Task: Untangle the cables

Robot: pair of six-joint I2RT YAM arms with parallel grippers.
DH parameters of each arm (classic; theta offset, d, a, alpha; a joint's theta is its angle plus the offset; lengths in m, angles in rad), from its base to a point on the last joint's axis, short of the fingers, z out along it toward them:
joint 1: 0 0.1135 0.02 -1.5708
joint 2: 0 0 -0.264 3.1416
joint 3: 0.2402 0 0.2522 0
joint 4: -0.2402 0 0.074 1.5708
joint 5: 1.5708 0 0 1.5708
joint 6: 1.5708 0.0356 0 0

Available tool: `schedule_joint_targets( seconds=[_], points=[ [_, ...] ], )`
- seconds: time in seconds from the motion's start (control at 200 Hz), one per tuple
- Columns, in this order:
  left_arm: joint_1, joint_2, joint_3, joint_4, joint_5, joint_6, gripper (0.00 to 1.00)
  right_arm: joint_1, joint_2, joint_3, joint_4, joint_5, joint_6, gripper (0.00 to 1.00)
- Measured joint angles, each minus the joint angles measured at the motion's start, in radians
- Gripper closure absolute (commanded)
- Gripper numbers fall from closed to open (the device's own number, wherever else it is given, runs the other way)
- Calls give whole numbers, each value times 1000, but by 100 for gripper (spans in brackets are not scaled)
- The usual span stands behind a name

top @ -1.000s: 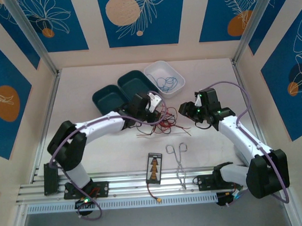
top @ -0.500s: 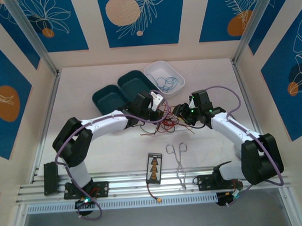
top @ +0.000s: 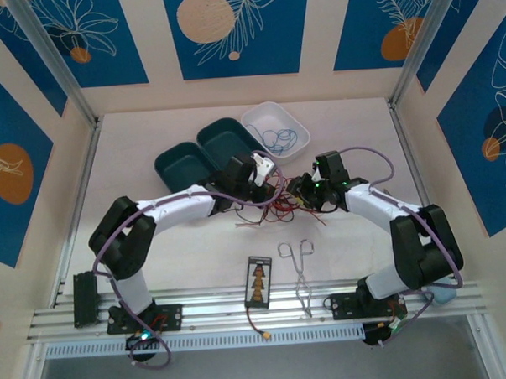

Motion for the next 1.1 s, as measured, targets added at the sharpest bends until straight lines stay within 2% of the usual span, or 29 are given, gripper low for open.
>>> schedule_joint_targets(
  seconds=[0.14,0.245,0.44,0.73,1.1],
  points=[
    [0,8,5,0,0,0,100,0,-3,3,-2,1,-1,93],
    [0,16,14,1,0,0,100,-9,-29,2,-20,6,-8,100],
    [0,17,14,4,-1,0,100,-57,-146,2,-71,23,-34,100],
    [0,17,14,5,-10,0,100,-121,-304,18,-238,98,-118,100],
    [0,33,14,15,-31,0,99,-252,-407,105,-412,135,-238,100]
  ],
)
